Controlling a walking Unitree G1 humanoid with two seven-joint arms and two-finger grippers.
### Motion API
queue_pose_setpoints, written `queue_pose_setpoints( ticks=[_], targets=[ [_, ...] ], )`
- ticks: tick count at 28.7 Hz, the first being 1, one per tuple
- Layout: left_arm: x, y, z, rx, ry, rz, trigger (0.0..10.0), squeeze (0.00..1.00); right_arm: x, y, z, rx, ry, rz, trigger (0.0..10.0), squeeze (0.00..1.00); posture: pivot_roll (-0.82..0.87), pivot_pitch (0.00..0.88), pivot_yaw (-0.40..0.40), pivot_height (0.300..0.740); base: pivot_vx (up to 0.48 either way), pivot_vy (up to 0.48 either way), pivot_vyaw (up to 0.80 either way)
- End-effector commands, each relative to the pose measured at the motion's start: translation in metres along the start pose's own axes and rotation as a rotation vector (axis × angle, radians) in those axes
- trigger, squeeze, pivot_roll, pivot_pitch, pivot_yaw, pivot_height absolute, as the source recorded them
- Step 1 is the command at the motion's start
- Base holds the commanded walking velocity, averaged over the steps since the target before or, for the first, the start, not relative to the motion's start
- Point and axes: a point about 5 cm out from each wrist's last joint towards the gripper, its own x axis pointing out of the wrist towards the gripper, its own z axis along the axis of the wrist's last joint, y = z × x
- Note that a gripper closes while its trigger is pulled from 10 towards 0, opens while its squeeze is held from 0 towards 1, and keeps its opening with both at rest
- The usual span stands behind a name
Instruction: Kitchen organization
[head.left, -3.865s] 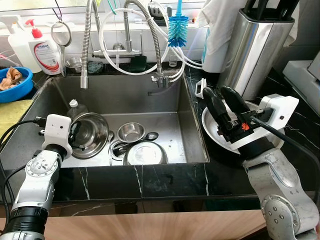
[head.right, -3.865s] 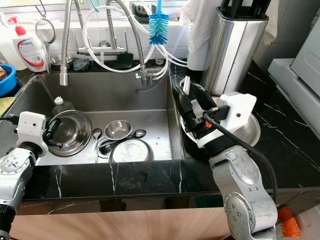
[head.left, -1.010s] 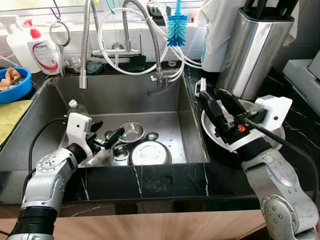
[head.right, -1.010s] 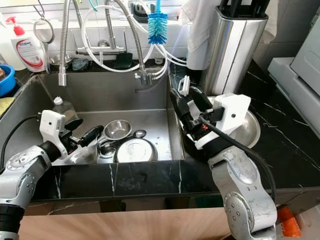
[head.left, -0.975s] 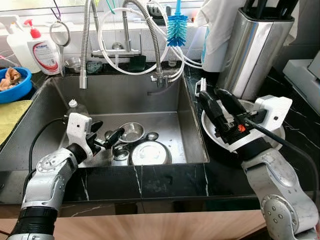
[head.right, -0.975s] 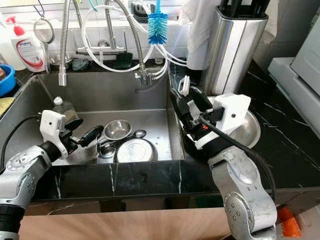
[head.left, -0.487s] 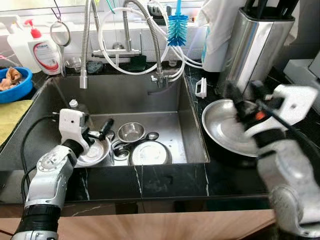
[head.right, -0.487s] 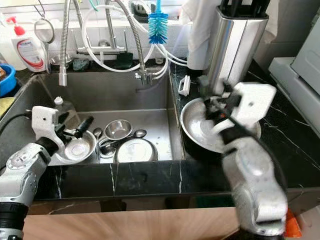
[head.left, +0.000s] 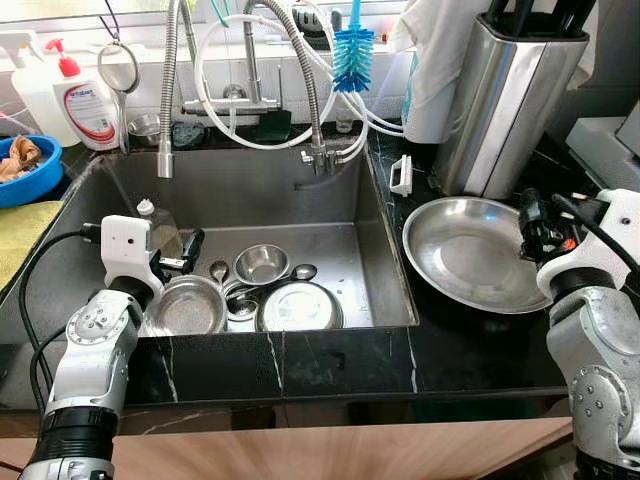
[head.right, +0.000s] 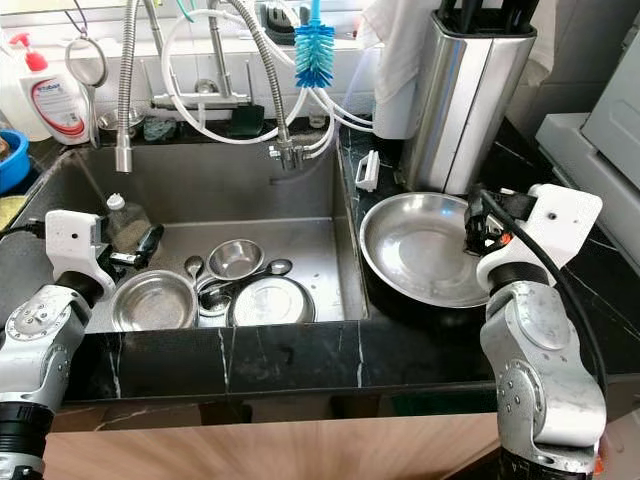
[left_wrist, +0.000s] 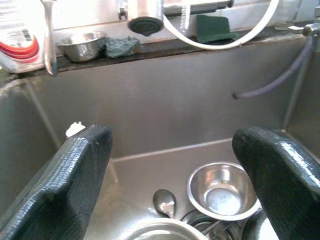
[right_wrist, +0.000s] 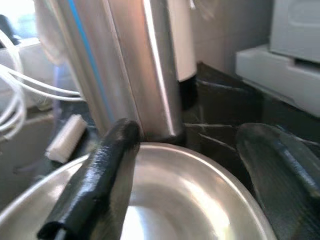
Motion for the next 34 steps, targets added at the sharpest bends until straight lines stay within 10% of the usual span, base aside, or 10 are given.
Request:
queue_pose_setpoints(
  ticks=[1,2,9,20,34],
  targets=[
    [0.000,0.004,0.000,0.011,0.001,0.016,10.0,0.00,-0.002,-0.006,0.005,-0.002,-0.008,-0.019,10.0,1.00,0.00,0.024,0.032,0.740,0.000,0.000,0.00],
    [0.001,0.004,0.000,0.013,0.000,0.016,10.0,0.00,-0.002,-0.011,0.007,-0.022,-0.003,-0.017,10.0,0.00,0.00,0.021,0.031,0.740,0.000,0.000,0.00],
    [0.003,0.001,0.000,0.025,-0.010,0.009,10.0,0.00,-0.002,-0.031,0.007,-0.145,0.070,0.035,10.0,0.00,-0.01,0.018,0.028,0.740,0.000,0.000,0.00],
    [0.003,-0.004,-0.001,0.030,-0.020,-0.010,10.0,0.00,-0.004,-0.033,-0.012,0.102,0.191,0.095,10.0,0.00,-0.01,0.036,0.026,0.740,0.000,0.000,0.00],
    [0.002,-0.007,0.000,0.055,-0.027,-0.028,10.0,0.00,-0.001,-0.039,-0.013,0.107,0.203,0.036,10.0,0.00,-0.01,0.044,0.021,0.740,0.000,0.000,0.00]
  ],
)
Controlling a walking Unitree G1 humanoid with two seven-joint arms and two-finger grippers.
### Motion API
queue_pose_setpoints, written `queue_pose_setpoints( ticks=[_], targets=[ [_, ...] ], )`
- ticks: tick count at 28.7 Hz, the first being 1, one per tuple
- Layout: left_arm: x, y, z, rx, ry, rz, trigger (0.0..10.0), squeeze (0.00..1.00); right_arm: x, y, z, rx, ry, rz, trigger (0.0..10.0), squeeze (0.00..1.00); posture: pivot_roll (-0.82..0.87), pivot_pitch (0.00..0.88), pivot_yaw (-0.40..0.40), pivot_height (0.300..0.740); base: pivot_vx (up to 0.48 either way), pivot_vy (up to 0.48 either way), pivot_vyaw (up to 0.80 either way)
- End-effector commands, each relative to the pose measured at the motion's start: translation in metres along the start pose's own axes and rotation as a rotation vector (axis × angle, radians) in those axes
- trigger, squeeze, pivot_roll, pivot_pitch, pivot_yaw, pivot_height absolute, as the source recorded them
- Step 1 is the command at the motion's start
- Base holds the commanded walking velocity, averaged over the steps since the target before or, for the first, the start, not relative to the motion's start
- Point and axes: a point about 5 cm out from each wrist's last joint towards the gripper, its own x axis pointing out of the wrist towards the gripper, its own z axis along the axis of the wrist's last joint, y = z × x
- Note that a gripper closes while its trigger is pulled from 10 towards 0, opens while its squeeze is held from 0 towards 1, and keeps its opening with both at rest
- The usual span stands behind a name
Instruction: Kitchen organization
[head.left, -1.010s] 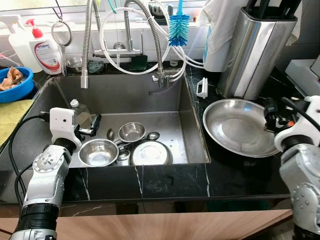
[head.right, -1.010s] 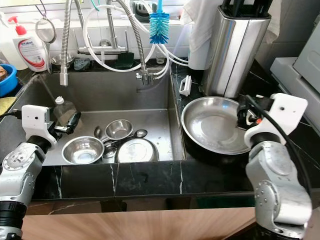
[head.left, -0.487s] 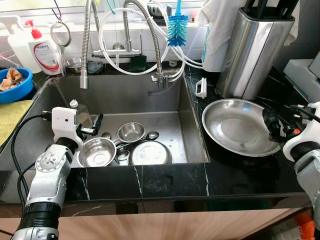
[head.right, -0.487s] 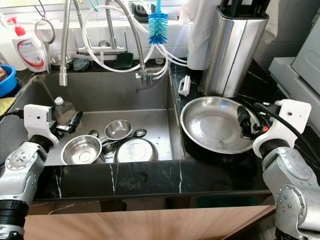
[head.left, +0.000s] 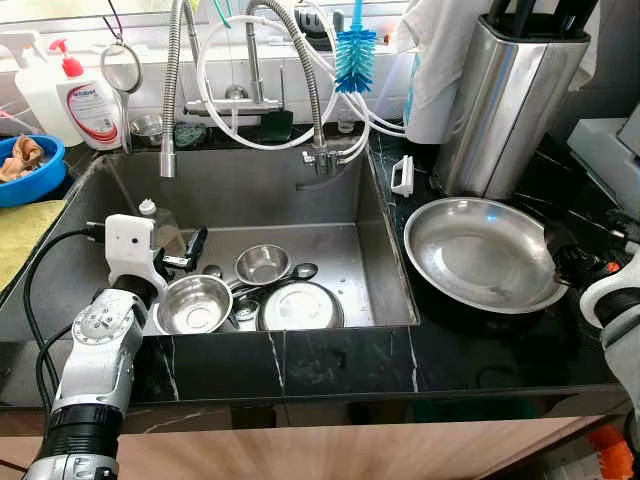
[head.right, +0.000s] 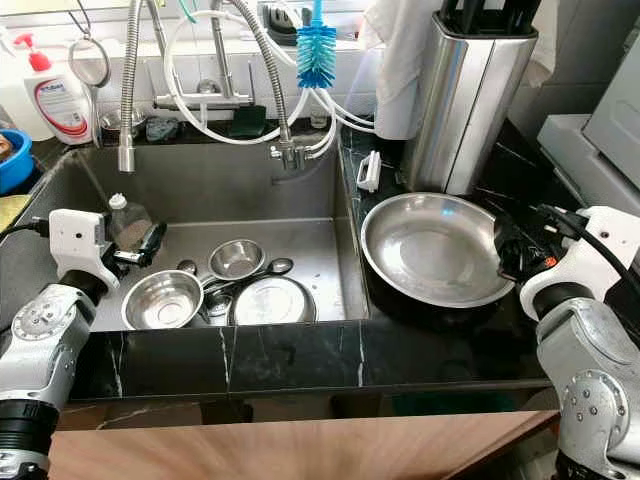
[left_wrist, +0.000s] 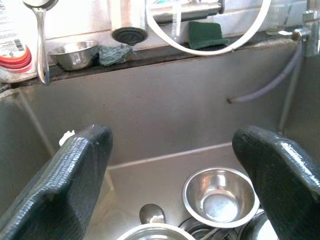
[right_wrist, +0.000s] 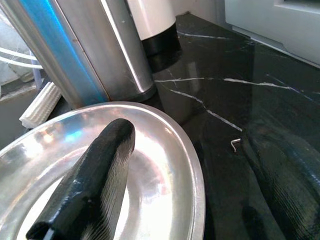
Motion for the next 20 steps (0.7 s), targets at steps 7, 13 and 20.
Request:
queue_pose_setpoints(
  ticks=[7,13,20],
  targets=[
    [-0.0030,-0.0021,-0.0016,0.036,0.003,-0.020,10.0,0.00,0.0038,-0.0022,-0.0078,-0.002,0.043,-0.026,10.0,0.00,-0.01,0.044,0.021,0.740,0.000,0.000,0.00],
    [-0.0028,-0.0030,0.0001,0.040,0.001,-0.029,10.0,0.00,0.0044,-0.0020,-0.0096,0.012,0.048,-0.031,10.0,0.00,-0.01,0.046,0.023,0.740,0.000,0.000,0.00],
    [-0.0013,-0.0049,0.0013,0.046,-0.002,-0.042,10.0,0.00,0.0053,0.0015,-0.0111,0.028,0.060,-0.009,10.0,0.00,-0.01,0.045,0.026,0.740,0.000,0.000,0.00]
  ],
)
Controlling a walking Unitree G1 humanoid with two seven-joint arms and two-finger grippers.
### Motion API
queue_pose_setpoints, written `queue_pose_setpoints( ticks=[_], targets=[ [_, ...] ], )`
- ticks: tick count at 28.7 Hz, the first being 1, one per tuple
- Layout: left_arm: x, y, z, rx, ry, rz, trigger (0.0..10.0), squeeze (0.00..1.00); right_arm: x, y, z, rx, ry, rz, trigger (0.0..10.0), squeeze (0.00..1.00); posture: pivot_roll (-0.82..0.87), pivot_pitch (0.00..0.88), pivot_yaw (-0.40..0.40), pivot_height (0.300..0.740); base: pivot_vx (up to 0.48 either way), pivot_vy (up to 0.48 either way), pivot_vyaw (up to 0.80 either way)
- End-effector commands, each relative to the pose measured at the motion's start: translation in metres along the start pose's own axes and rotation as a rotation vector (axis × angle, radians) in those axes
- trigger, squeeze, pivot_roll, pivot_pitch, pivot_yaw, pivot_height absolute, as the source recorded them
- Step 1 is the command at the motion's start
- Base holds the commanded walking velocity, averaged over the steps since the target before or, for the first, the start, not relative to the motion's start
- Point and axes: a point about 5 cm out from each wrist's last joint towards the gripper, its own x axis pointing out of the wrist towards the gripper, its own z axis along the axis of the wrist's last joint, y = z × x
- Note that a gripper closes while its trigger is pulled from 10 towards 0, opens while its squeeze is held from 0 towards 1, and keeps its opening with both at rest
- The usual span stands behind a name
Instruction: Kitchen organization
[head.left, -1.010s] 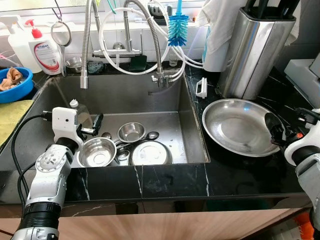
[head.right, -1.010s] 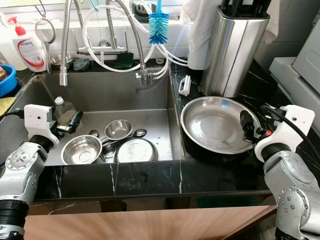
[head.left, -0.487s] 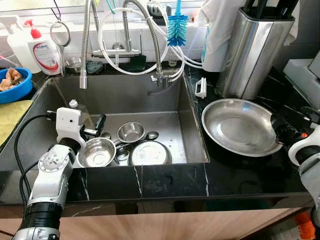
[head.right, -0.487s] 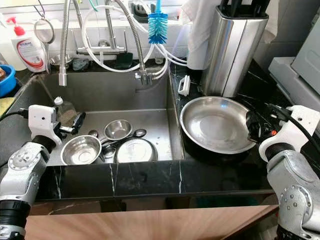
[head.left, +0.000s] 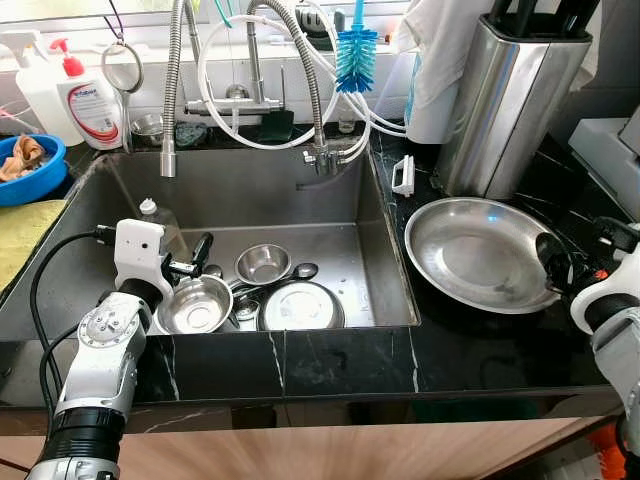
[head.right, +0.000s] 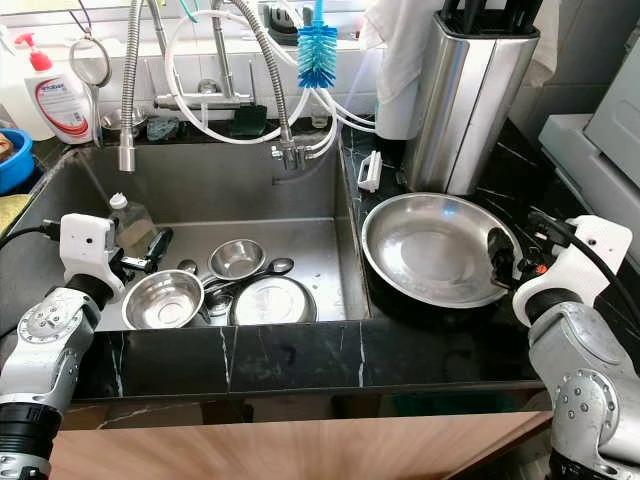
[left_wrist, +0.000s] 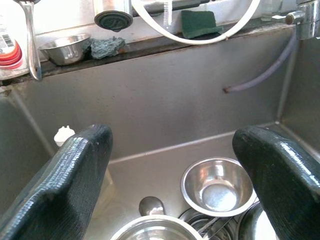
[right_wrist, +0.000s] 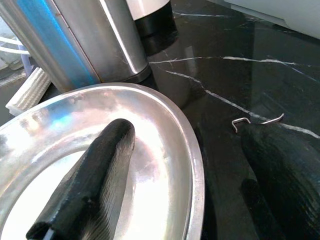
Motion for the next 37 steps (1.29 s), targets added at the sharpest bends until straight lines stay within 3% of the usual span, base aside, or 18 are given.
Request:
queue_pose_setpoints(
  ticks=[1,17,22,25,31,33,37],
  targets=[
    [0.000,-0.001,0.006,0.029,-0.020,-0.019,10.0,0.00,0.001,0.002,-0.001,0.012,0.011,0.007,10.0,0.00,-0.01,0.045,0.026,0.740,0.000,0.000,0.00],
    [0.002,0.000,0.010,0.038,-0.035,-0.026,10.0,0.00,0.004,0.005,-0.004,0.045,0.025,-0.002,10.0,0.00,0.00,0.040,0.027,0.740,0.000,0.000,0.00],
    [0.004,-0.003,0.014,0.050,-0.049,-0.043,10.0,0.00,0.003,0.001,0.009,0.106,-0.051,-0.080,10.0,0.00,0.00,0.031,0.030,0.740,0.000,0.000,0.00],
    [0.005,-0.004,0.015,0.043,-0.052,-0.049,10.0,0.00,0.002,0.005,0.020,0.136,-0.077,-0.067,10.0,0.00,0.00,0.028,0.032,0.740,0.000,0.000,0.00],
    [0.007,-0.008,0.017,0.034,-0.054,-0.074,10.0,0.00,0.000,0.008,0.020,0.205,-0.042,-0.064,10.0,0.00,0.00,0.017,0.035,0.740,0.000,0.000,0.00],
    [0.007,-0.007,0.016,0.033,-0.051,-0.075,10.0,0.00,0.000,0.008,0.017,0.269,-0.018,-0.070,10.0,0.00,-0.01,0.018,0.036,0.740,0.000,0.000,0.00],
    [0.007,-0.006,0.016,0.033,-0.046,-0.076,10.0,0.00,-0.002,0.008,0.021,0.259,0.005,-0.061,10.0,0.00,-0.01,0.030,0.034,0.740,0.000,0.000,0.00]
  ],
)
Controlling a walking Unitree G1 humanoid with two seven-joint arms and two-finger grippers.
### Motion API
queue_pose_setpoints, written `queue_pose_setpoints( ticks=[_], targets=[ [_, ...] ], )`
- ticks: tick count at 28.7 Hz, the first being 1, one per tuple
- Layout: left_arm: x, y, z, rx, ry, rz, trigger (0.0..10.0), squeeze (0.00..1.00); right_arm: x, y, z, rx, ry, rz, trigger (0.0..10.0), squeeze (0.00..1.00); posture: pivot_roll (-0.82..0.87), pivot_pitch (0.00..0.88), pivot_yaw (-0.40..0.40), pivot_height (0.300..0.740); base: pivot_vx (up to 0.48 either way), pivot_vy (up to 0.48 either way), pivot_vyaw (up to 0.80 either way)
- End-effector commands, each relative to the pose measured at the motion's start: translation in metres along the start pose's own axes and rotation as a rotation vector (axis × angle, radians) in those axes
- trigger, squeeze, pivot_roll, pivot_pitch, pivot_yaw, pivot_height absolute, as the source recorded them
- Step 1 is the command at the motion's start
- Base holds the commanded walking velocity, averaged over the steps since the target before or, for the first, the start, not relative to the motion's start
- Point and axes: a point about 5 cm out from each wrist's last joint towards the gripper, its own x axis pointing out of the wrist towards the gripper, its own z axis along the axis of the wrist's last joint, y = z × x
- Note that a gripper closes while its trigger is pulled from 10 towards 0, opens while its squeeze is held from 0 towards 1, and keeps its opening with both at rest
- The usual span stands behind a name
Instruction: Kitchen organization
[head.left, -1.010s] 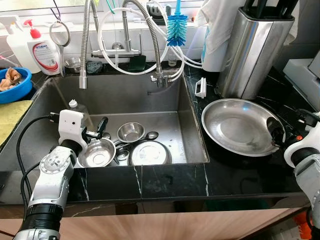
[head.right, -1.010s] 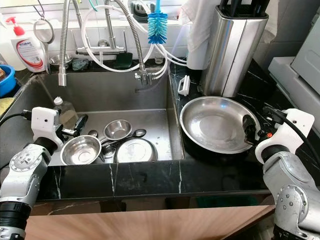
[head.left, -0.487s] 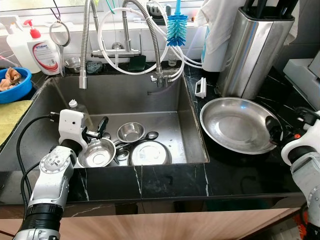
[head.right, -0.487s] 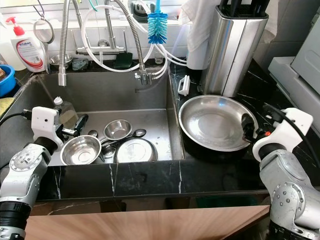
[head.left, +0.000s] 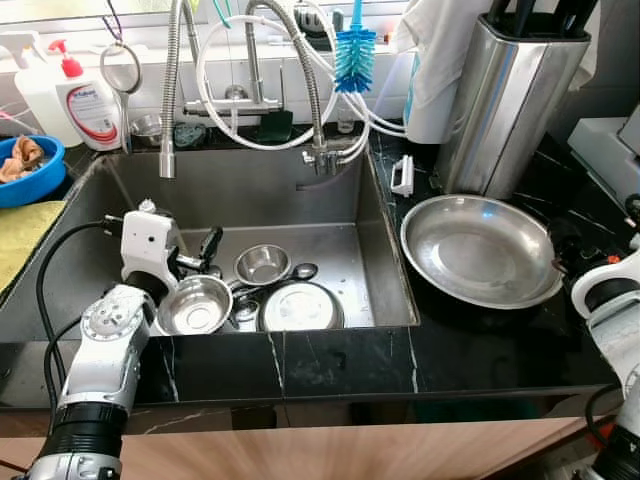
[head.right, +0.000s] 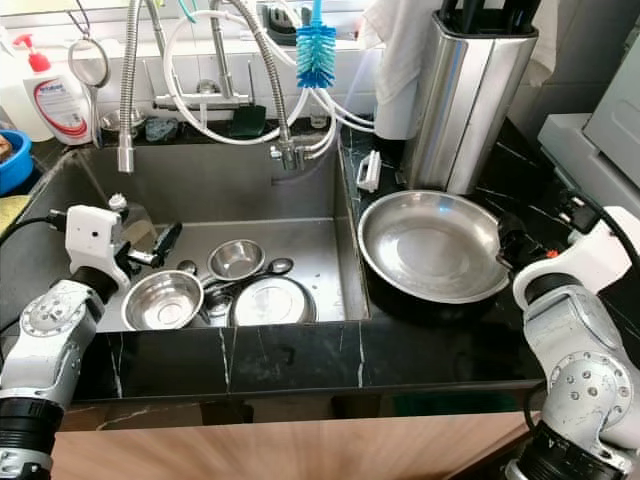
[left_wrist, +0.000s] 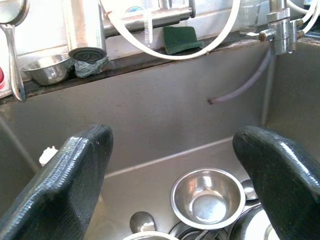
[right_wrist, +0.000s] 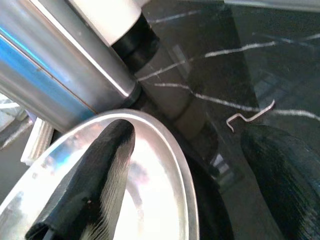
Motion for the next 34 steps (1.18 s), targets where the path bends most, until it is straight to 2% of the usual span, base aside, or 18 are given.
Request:
queue_pose_setpoints(
  ticks=[1,5,15,24,25,26,27,34],
  targets=[
    [0.003,-0.001,0.005,0.016,-0.008,-0.022,10.0,0.00,-0.005,0.004,0.009,-0.015,-0.015,0.014,10.0,0.00,-0.01,0.031,0.034,0.740,0.000,0.000,0.00],
    [0.003,-0.003,0.004,0.015,-0.006,-0.026,10.0,0.00,-0.005,0.002,0.010,-0.018,-0.003,0.011,10.0,0.00,-0.02,0.032,0.034,0.740,0.000,0.000,0.00],
    [0.002,-0.003,0.004,0.017,-0.002,-0.030,10.0,0.00,0.000,-0.002,-0.003,-0.019,0.115,0.027,10.0,0.00,-0.01,0.038,0.028,0.740,0.000,0.000,0.00],
    [0.001,-0.005,0.001,0.030,0.013,-0.041,10.0,0.00,0.003,-0.005,-0.014,-0.036,0.174,0.035,10.0,0.00,-0.01,0.043,0.029,0.740,0.000,0.000,0.00],
    [0.001,-0.005,0.001,0.029,0.014,-0.042,10.0,0.00,0.003,-0.005,-0.013,-0.032,0.174,0.040,4.1,0.00,-0.01,0.042,0.030,0.740,0.000,0.000,0.00],
    [0.001,-0.005,0.001,0.029,0.014,-0.042,10.0,0.00,0.003,-0.005,-0.013,-0.031,0.174,0.041,2.9,0.00,-0.01,0.042,0.030,0.740,0.000,0.000,0.00],
    [0.001,-0.005,0.002,0.030,0.014,-0.042,10.0,0.00,0.003,-0.004,-0.013,-0.029,0.173,0.043,0.0,0.00,-0.01,0.043,0.030,0.740,0.000,0.000,0.00],
    [0.001,-0.005,0.000,0.032,0.026,-0.045,10.0,0.00,0.004,0.002,-0.013,-0.037,0.174,0.082,0.0,0.00,-0.01,0.044,0.031,0.740,0.000,0.000,0.00]
  ],
)
